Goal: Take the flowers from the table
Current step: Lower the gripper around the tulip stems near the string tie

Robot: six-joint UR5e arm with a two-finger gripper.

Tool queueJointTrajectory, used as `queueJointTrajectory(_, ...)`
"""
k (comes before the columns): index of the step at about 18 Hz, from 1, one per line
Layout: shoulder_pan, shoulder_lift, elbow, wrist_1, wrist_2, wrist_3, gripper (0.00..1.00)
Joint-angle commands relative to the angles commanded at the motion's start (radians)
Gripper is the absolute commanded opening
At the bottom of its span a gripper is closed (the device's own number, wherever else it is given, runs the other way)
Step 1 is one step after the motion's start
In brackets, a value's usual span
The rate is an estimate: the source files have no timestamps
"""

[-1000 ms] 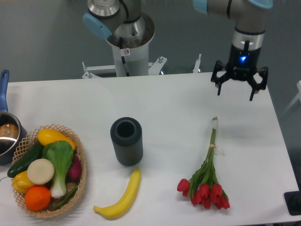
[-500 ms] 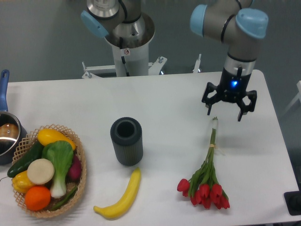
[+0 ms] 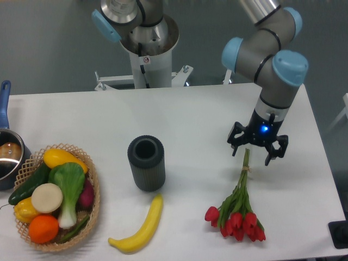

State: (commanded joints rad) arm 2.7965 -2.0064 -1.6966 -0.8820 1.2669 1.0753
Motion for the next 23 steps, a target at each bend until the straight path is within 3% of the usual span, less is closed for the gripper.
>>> queueJointTrajectory(8, -0.017, -0.046, 0.002, 0.003, 0.009, -0.002, 1.0)
queueJointTrajectory(10, -0.029, -0.072, 0.005, 0.029, 0.017, -0.003, 1.0)
queueJointTrajectory(15, -0.066, -0.121, 0.038, 0.043, 0.143, -0.005, 1.0)
queueJointTrajectory(23, -0.074, -0.135, 0.054, 0.044, 0.149, -0.014, 0.99)
